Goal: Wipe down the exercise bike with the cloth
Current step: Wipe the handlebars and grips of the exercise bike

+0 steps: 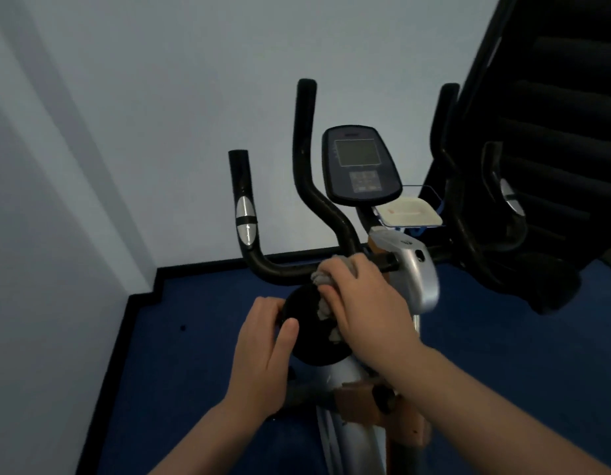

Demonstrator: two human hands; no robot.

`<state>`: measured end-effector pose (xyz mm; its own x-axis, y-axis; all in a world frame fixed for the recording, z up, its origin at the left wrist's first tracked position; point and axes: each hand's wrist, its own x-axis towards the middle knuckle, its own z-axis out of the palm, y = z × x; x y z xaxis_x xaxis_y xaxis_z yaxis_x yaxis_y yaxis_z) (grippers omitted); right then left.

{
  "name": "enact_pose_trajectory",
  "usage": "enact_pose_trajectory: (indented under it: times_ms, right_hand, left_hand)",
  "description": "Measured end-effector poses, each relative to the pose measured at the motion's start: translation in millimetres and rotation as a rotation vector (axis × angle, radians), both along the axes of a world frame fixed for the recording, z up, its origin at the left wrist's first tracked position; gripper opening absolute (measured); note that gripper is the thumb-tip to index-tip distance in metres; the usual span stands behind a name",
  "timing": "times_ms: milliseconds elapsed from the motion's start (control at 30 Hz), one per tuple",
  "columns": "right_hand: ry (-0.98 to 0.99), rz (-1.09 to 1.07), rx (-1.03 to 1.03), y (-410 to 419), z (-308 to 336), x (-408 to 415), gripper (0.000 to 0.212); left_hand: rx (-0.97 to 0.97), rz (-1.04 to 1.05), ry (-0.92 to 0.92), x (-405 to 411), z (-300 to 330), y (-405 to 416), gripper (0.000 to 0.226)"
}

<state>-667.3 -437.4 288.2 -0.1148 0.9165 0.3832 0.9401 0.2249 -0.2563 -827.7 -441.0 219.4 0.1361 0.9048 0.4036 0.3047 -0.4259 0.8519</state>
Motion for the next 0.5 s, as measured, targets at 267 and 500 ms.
enact_pose_trajectory:
  times_ms: [267,500]
  right_hand:
    - [-0.078,0.399,0.166,-12,-16,39,0.028]
    - [0.134,0.552,0.210,7,7,27,0.033]
  left_hand:
    - [-0.048,0.041,-0.072,5,-1,-3,0.021]
    - [-0.058,0.141,-0.154,18,-5,-7,0.033]
